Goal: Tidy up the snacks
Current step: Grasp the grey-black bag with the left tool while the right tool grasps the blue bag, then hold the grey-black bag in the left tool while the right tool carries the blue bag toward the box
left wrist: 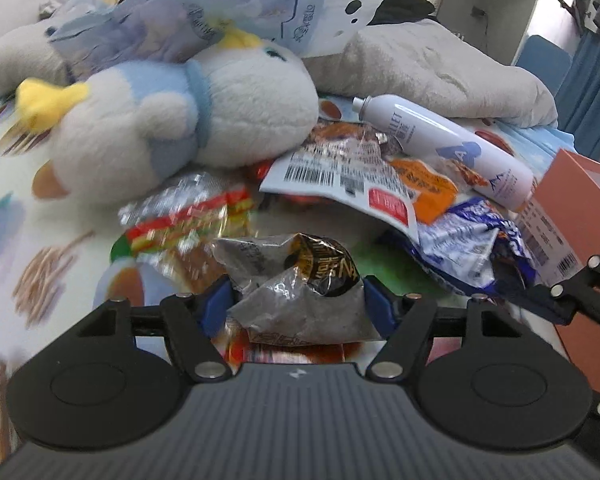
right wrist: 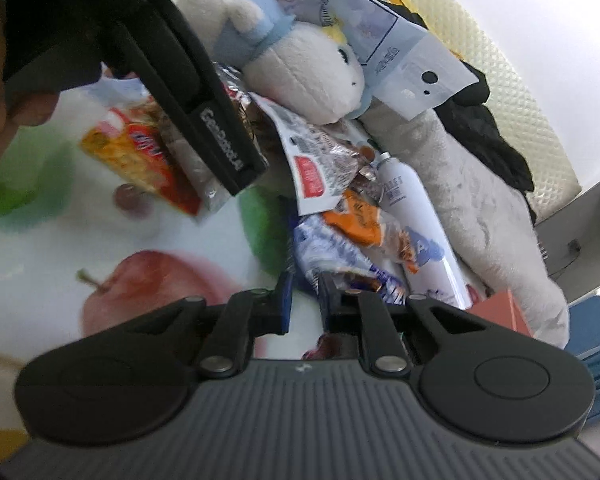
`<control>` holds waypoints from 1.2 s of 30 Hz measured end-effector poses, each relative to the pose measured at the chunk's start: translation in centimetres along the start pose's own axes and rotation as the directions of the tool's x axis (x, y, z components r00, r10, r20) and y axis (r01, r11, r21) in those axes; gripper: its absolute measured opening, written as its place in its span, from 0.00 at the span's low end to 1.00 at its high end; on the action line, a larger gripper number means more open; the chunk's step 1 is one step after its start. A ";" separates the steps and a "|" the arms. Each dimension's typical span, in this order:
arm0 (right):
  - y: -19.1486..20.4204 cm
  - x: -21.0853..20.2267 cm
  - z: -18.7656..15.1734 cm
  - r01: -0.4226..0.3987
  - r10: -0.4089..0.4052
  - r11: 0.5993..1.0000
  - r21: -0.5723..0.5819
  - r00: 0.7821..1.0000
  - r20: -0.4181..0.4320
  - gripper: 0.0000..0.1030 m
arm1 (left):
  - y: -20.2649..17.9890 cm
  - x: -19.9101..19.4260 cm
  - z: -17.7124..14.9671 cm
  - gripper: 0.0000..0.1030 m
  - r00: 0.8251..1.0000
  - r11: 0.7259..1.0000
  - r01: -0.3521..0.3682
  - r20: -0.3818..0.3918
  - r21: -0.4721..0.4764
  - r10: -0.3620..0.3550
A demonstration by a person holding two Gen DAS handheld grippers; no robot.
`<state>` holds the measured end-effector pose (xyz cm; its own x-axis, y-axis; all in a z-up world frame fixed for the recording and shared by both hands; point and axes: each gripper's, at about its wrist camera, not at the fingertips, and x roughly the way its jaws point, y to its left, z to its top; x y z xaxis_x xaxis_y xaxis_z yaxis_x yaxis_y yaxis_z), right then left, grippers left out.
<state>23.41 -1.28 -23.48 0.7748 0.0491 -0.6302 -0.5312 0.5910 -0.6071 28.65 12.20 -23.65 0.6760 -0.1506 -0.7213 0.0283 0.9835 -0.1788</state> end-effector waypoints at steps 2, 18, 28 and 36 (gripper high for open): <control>0.1 -0.6 -0.4 -0.006 0.006 1.000 0.010 1.000 -0.001 0.04 | 0.0 -1.0 -0.8 0.72 1.000 1.000 -0.001 -0.003 -0.015 0.001; 0.0 -4.3 -2.5 -0.068 0.067 0.988 0.135 0.998 0.013 0.03 | 0.0 -5.3 -3.7 0.71 1.000 0.995 -0.008 -0.005 -0.103 0.007; 0.5 -9.6 -5.3 -0.159 0.162 0.972 0.171 0.987 -0.002 0.03 | -0.9 -8.7 -4.9 0.71 1.000 0.994 -0.011 -0.029 -0.110 0.008; 1.2 -13.8 -8.5 -0.241 0.248 0.950 0.201 0.969 -0.011 0.03 | -3.3 -10.9 -7.8 0.71 0.997 0.995 0.008 -0.079 -0.104 -0.017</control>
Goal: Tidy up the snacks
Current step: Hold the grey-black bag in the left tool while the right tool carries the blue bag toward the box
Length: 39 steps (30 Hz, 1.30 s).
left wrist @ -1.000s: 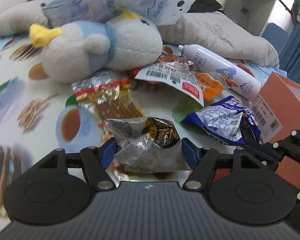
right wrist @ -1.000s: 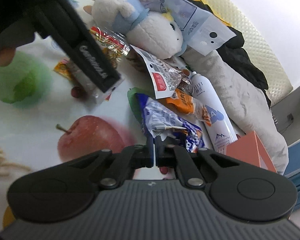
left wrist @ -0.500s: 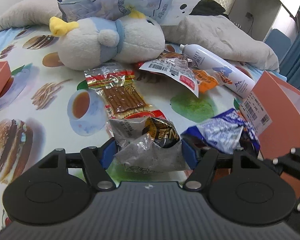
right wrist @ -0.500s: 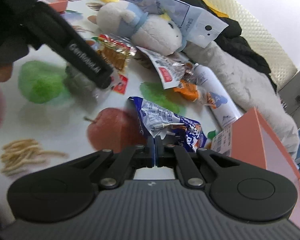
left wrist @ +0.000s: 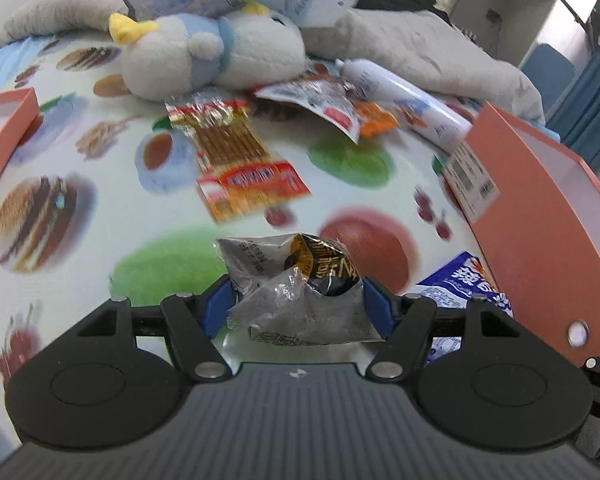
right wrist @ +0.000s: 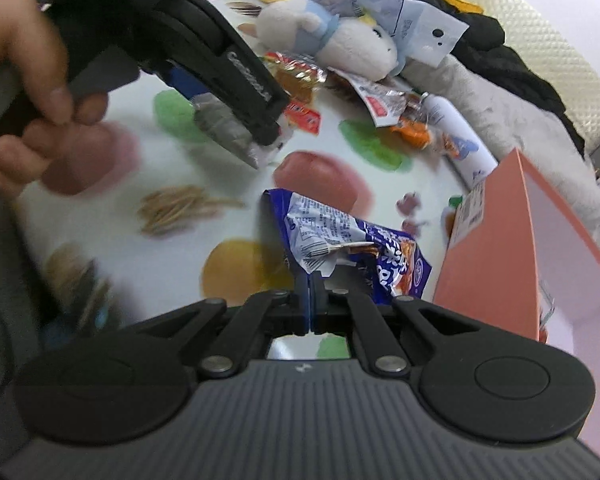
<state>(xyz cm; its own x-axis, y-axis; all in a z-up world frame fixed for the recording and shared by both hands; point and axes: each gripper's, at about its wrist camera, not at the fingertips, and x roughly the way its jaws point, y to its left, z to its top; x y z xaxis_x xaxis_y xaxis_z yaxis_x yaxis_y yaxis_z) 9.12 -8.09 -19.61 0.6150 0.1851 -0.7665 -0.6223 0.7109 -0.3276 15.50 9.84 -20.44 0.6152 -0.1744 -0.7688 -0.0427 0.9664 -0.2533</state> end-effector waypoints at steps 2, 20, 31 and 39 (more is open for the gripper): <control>-0.1 -0.8 -0.7 -0.019 0.019 0.999 0.029 1.000 -0.005 0.03 | -0.7 -0.4 -0.6 0.71 1.000 1.000 0.009 -0.009 0.009 -0.009; -5.0 -2.0 -3.4 -0.188 0.162 0.822 0.538 0.982 0.096 0.46 | -3.1 0.3 -2.2 0.71 0.998 0.998 0.026 -0.063 0.057 -0.023; -6.5 1.0 -3.1 -0.125 0.138 0.621 0.774 0.989 0.049 0.48 | -2.7 0.4 -2.9 0.71 0.997 0.999 0.019 -0.070 0.044 -0.016; -6.9 2.5 -3.2 -0.116 0.142 0.533 0.838 0.989 0.047 0.48 | -2.3 0.3 -3.2 0.71 0.997 0.999 0.018 -0.069 0.032 -0.015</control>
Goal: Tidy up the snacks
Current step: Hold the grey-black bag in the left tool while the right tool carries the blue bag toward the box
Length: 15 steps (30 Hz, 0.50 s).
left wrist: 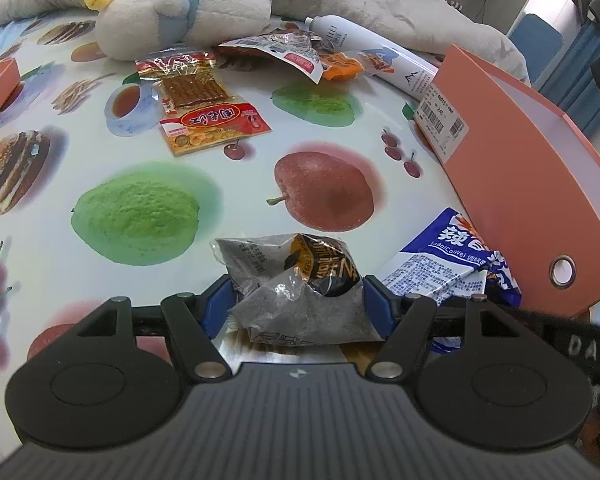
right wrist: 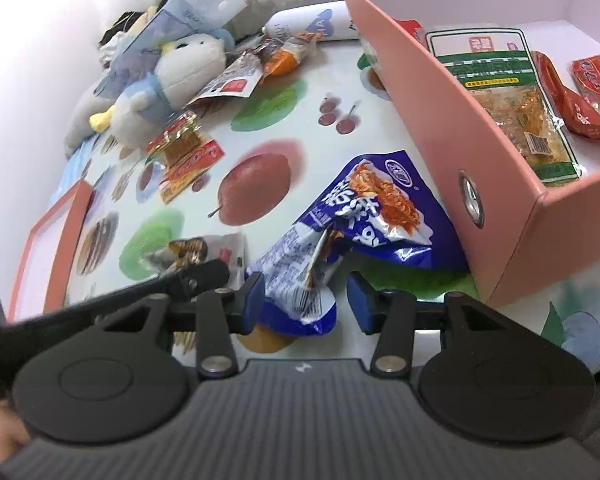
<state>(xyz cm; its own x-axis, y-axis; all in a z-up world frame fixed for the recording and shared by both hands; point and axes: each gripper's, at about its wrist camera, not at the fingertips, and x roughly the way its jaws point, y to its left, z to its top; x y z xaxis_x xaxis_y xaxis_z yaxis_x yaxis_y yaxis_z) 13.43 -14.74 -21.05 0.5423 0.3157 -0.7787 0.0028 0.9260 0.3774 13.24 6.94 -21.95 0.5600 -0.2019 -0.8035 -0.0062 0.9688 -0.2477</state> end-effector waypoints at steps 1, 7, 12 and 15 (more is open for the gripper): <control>-0.1 0.3 0.2 0.007 -0.006 1.000 0.013 1.000 -0.009 0.47 | 0.0 0.0 0.0 0.71 1.000 1.000 0.000 0.000 0.002 0.000; -0.2 1.4 0.6 0.017 -0.016 0.998 0.053 1.000 -0.017 0.48 | -0.3 0.0 -0.1 0.71 1.000 1.000 -0.003 -0.004 0.010 0.003; -0.5 2.2 0.7 0.014 -0.014 0.998 0.063 1.000 -0.003 0.48 | -0.1 0.2 0.1 0.71 1.000 1.000 -0.006 -0.013 0.003 0.006; -1.0 2.4 0.8 -0.009 0.009 0.996 0.089 1.000 -0.002 0.46 | -0.2 0.3 0.2 0.71 1.000 1.000 -0.011 -0.013 0.007 0.011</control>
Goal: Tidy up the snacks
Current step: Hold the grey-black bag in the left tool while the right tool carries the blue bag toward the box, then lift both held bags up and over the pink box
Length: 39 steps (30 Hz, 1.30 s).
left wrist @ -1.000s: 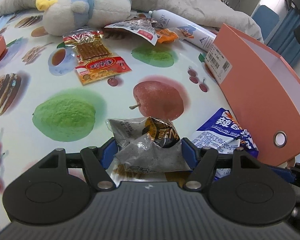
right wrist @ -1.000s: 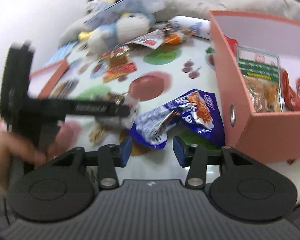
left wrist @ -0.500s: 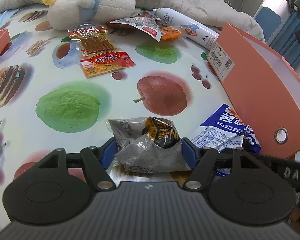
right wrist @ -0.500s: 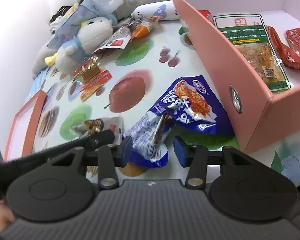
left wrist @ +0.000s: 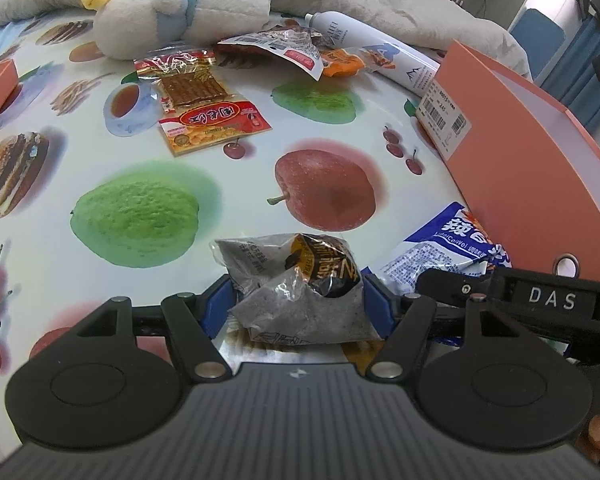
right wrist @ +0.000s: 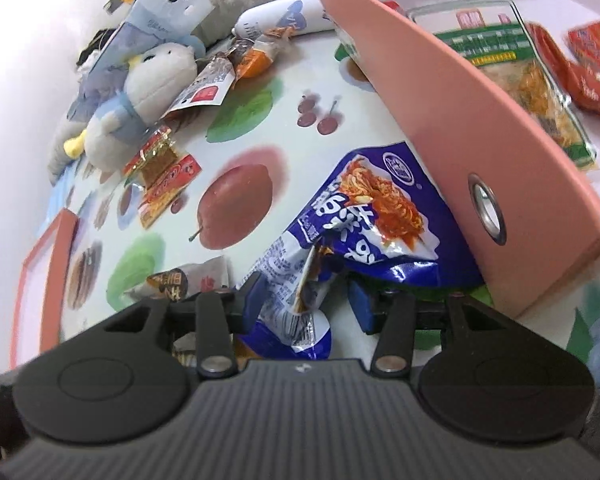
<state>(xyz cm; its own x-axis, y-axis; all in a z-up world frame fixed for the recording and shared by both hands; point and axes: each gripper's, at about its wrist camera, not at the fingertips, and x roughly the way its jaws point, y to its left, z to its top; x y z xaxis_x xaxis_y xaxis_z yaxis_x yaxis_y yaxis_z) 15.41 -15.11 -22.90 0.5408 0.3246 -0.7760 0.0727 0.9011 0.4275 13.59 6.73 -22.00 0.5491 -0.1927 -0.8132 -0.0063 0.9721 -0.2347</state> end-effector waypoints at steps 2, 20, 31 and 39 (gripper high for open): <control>0.0 0.0 0.0 -0.024 0.024 1.000 -0.015 1.000 0.000 0.34 | -0.1 0.0 0.1 0.71 1.000 1.000 -0.005 -0.002 -0.003 0.005; 2.8 -2.9 -0.8 0.022 -0.001 0.938 -0.346 0.998 0.061 0.22 | 0.3 -3.0 1.1 0.71 0.997 0.997 -0.074 0.015 -0.005 0.074; 4.2 -5.3 -0.3 0.039 0.009 0.896 -0.442 0.994 0.106 0.18 | -0.8 -6.0 2.9 0.71 0.997 0.999 -0.048 0.053 -0.001 0.048; 4.8 -7.6 1.4 0.038 0.031 0.886 -0.462 0.990 0.140 0.17 | -2.0 -7.7 4.8 0.71 0.995 0.999 -0.032 0.094 0.002 0.031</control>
<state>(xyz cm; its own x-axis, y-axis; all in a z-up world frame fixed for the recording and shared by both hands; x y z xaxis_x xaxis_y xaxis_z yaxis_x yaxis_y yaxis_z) 12.82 -13.64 -14.32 0.6550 0.3083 -0.6898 -0.3021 0.9437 0.1349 13.40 6.93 -12.69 0.6248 -0.1488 -0.7664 -0.0218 0.9780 -0.2076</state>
